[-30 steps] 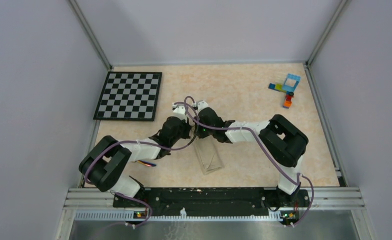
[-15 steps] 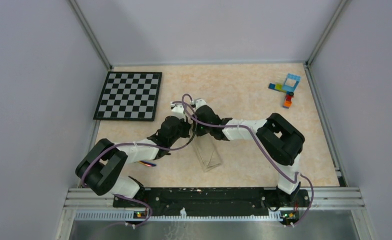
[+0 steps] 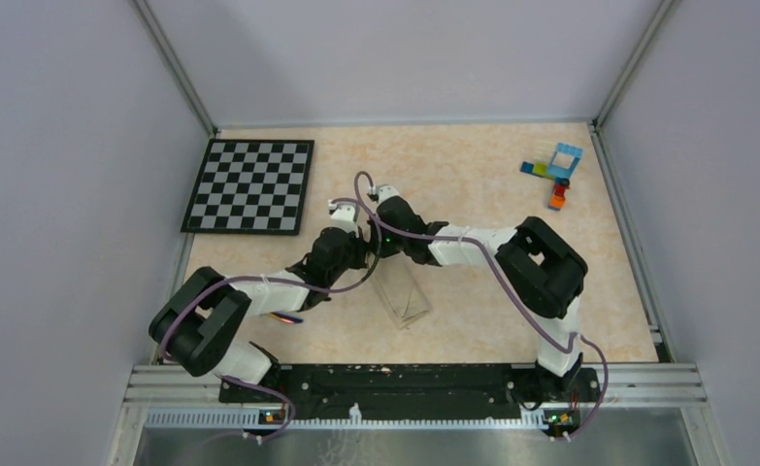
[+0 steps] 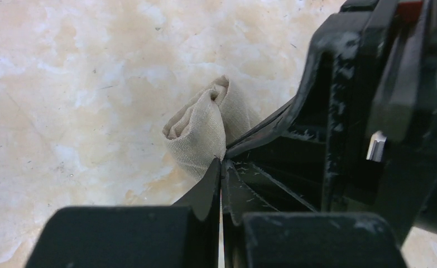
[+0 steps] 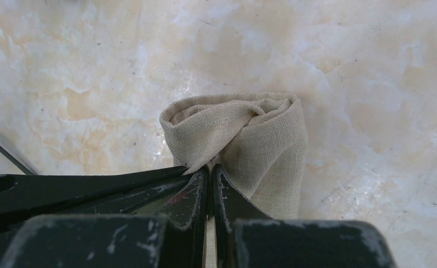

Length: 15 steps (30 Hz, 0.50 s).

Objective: Fold the napkin into a case and place the utensils inside
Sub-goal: Grasp the top corner of the smaller rectangle folded napkin from the folded napkin.

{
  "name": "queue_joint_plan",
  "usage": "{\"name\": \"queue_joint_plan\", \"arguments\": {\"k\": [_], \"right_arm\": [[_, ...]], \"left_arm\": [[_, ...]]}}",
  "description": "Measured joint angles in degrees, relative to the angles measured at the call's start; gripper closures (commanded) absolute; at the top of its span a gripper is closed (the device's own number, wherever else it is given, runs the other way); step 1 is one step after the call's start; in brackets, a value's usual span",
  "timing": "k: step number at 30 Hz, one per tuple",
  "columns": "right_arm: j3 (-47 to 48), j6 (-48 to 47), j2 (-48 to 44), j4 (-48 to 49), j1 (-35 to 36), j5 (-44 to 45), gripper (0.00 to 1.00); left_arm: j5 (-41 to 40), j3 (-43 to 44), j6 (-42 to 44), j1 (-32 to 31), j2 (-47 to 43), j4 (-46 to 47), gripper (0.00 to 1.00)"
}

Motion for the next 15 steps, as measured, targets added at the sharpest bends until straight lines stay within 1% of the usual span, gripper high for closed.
{"name": "queue_joint_plan", "arguments": {"k": [5,9,12,14,15], "right_arm": [[-0.48,3.69,0.72,2.56,-1.73,-4.66,1.0],[-2.23,4.98,1.11,5.38,-2.71,-9.11,1.0],[0.42,4.59,4.07,4.44,-3.32,-13.33,1.0],[1.55,4.44,5.77,4.81,-3.76,-15.72,0.99],[1.51,4.44,5.77,4.92,-4.15,-16.72,0.96]], "left_arm": [[-1.64,0.07,-1.77,0.15,0.98,-0.26,1.0],[-1.95,0.44,-4.98,0.7,1.53,-2.29,1.0],[-1.33,0.63,-7.17,2.01,1.7,-4.33,1.0],[-0.81,1.33,-8.46,2.93,2.1,-6.29,0.98],[-0.37,1.99,-9.14,3.3,2.36,-7.32,0.95]]}}
